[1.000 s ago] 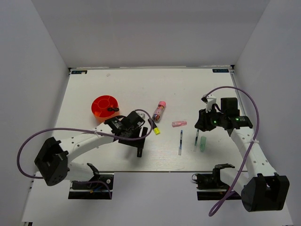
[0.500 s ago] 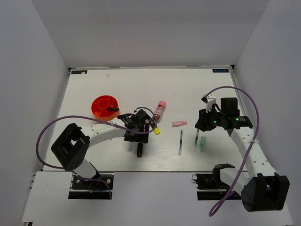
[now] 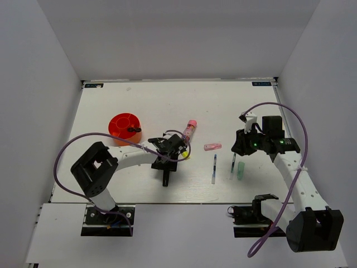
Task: Sort the stationery into containers
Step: Grab a piece of stationery with the left arm, then place the stationery into the container
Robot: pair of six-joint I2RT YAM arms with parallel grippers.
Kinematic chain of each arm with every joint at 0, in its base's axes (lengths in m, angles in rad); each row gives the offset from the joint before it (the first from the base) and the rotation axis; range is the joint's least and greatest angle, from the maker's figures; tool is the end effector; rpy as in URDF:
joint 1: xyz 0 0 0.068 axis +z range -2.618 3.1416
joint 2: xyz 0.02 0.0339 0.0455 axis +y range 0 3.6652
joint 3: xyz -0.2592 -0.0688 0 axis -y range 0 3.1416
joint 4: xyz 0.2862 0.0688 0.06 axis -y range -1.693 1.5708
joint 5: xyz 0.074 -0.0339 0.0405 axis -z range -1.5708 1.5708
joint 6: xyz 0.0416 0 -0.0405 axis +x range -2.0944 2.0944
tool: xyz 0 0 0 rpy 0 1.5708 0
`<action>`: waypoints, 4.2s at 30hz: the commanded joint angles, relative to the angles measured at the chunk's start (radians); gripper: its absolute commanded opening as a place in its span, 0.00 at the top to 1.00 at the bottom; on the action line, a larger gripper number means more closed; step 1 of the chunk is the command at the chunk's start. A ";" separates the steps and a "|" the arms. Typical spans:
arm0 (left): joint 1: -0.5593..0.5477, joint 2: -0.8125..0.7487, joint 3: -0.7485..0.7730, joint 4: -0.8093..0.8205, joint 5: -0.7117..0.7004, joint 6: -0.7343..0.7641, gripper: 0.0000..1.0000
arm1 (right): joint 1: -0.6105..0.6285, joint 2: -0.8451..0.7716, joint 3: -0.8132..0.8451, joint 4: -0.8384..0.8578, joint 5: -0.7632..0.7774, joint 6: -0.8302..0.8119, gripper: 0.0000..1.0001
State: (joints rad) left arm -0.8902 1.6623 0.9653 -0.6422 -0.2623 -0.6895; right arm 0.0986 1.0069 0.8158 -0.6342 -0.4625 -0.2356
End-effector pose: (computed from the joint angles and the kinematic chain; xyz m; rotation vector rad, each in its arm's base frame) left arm 0.2147 -0.2480 0.1228 0.2372 2.7838 0.0286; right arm 0.2463 0.0430 0.2554 -0.5985 2.2597 0.4845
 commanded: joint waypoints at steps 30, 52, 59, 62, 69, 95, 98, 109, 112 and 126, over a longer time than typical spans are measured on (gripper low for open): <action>0.298 -0.529 0.110 -0.024 -0.127 0.249 1.00 | -0.005 -0.042 -0.012 0.047 -0.008 -0.001 1.00; 1.218 -0.521 -0.230 0.985 0.929 0.285 1.00 | -0.002 0.004 -0.024 0.062 -0.007 -0.019 0.94; 1.287 -0.440 -0.378 1.332 1.000 0.206 1.00 | -0.002 0.015 -0.023 0.064 0.008 -0.027 0.94; 1.298 -0.421 -0.402 1.362 0.986 0.228 1.00 | -0.002 0.030 -0.021 0.064 0.005 -0.030 0.94; 1.294 -0.369 -0.448 1.472 0.965 0.258 1.00 | -0.003 0.038 -0.020 0.060 0.010 -0.039 0.94; 1.238 -0.335 -0.510 1.354 0.868 0.458 0.94 | -0.004 0.036 -0.018 0.057 -0.002 -0.041 0.76; 1.235 -0.338 -0.522 1.342 0.847 0.473 0.77 | -0.004 0.036 -0.017 0.050 -0.007 -0.044 0.56; 1.229 -0.398 -0.493 1.253 0.816 0.479 0.37 | -0.007 0.033 -0.010 0.045 -0.011 -0.044 0.44; 1.231 -0.421 -0.484 1.225 0.804 0.476 0.37 | -0.004 0.030 -0.012 0.041 -0.014 -0.044 0.44; 0.865 -0.578 -0.024 0.270 0.696 0.348 0.96 | 0.004 0.084 0.032 0.018 -0.022 -0.036 0.69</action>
State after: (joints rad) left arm 0.1005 1.0687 0.7761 0.0410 0.4488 -0.3050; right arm 0.0986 1.0622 0.8024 -0.6041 -0.4725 -0.2623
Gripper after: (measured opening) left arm 0.032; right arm 0.219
